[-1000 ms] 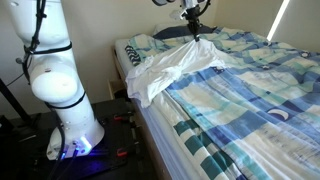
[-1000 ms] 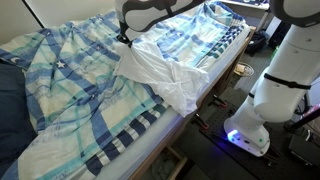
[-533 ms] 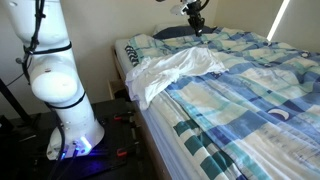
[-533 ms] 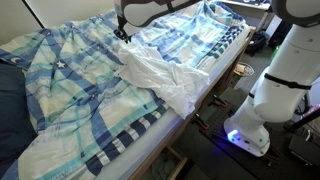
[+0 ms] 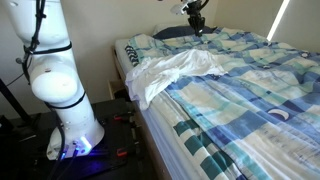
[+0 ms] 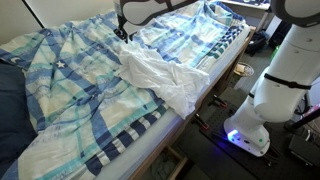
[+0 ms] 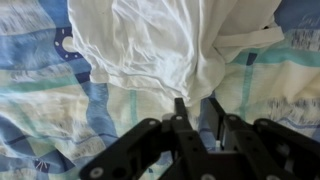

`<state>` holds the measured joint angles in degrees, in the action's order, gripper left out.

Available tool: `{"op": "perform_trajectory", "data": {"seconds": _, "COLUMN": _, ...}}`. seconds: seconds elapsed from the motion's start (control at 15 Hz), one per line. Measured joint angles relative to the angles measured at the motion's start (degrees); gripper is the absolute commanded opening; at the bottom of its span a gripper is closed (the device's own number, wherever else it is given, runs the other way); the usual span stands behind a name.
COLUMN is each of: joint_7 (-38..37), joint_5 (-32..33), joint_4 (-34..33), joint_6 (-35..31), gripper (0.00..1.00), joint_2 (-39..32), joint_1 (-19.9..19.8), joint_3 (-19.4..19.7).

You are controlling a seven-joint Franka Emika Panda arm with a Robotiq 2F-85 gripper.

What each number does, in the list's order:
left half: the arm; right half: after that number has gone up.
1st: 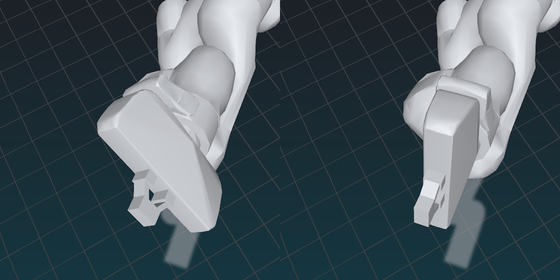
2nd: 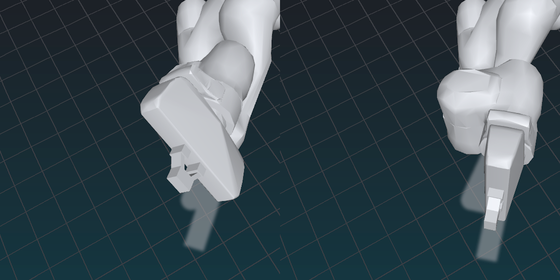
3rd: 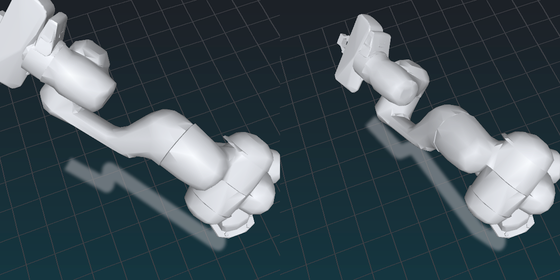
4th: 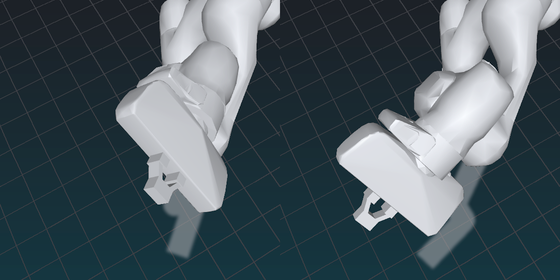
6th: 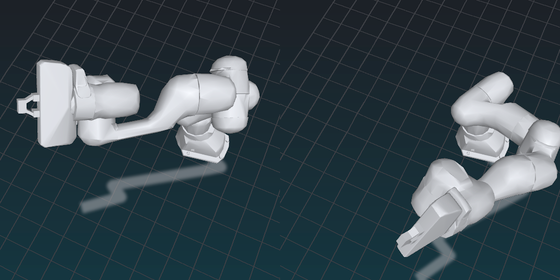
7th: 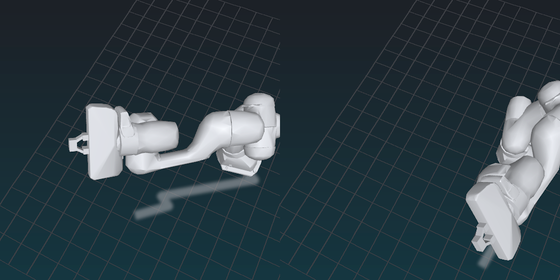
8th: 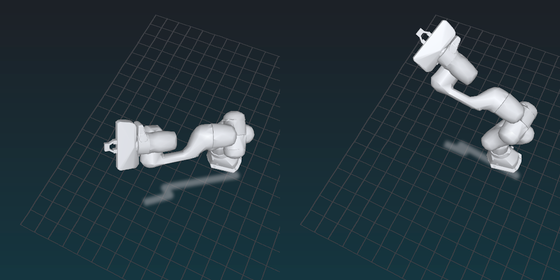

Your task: Fold the white t-sheet on the bed

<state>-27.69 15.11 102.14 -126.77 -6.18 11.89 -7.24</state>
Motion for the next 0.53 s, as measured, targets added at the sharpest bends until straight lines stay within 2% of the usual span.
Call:
{"op": "perform_trajectory", "data": {"seconds": 0.33, "joint_7": 0.0, "joint_5": -0.1, "joint_4": -0.2, "joint_6": 3.0, "gripper": 0.98, "joint_2": -2.9, "joint_1": 0.0, "joint_3": 0.0}}
{"op": "perform_trajectory", "data": {"seconds": 0.47, "joint_7": 0.0, "joint_5": -0.3, "joint_4": -0.2, "joint_6": 3.5, "gripper": 1.0, "joint_2": -4.2, "joint_1": 0.2, "joint_3": 0.0}}
{"op": "perform_trajectory", "data": {"seconds": 0.53, "joint_7": 0.0, "joint_5": -0.3, "joint_4": -0.2, "joint_6": 3.6, "gripper": 0.76, "joint_2": -4.6, "joint_1": 0.3, "joint_3": 0.0}}
